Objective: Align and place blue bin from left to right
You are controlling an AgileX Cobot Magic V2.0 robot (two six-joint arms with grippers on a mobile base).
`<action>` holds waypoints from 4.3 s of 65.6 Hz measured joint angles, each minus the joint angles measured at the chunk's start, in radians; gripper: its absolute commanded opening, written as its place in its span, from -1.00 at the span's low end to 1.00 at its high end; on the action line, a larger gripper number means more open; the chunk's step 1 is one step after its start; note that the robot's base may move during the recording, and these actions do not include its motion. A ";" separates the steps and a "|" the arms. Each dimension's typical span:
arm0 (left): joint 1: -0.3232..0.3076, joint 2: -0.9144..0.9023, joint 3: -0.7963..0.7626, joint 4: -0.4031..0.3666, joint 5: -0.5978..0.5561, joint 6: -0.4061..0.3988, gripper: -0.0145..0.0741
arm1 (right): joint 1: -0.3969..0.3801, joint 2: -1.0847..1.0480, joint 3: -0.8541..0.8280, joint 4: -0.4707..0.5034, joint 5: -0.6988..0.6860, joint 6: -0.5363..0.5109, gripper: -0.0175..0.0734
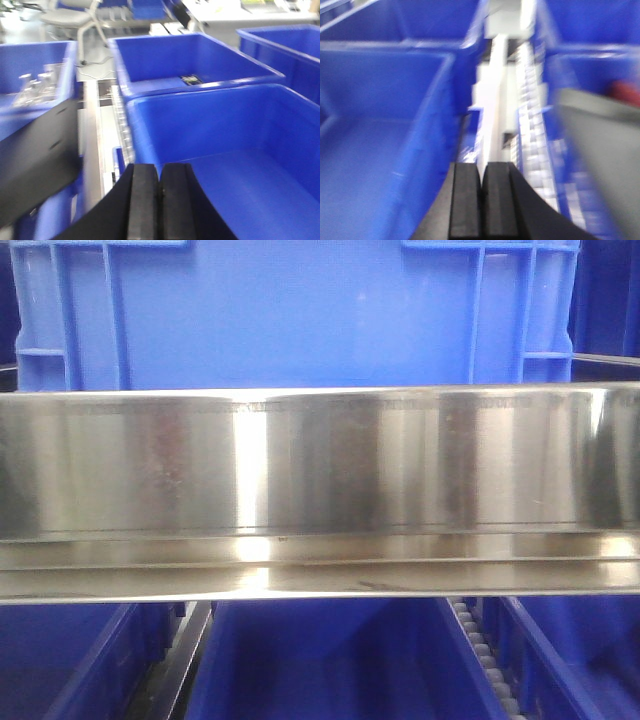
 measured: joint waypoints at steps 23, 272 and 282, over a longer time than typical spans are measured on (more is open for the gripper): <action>-0.072 0.323 -0.412 0.264 0.398 -0.231 -0.92 | 0.179 0.275 -0.327 -0.195 0.199 0.237 -0.74; -0.114 0.499 -0.448 0.319 0.461 -0.414 0.02 | 0.217 0.659 -0.678 -0.252 0.480 0.323 -0.77; -0.108 0.507 -0.448 0.321 0.469 -0.414 0.02 | 0.217 0.659 -0.678 -0.252 0.480 0.323 -0.77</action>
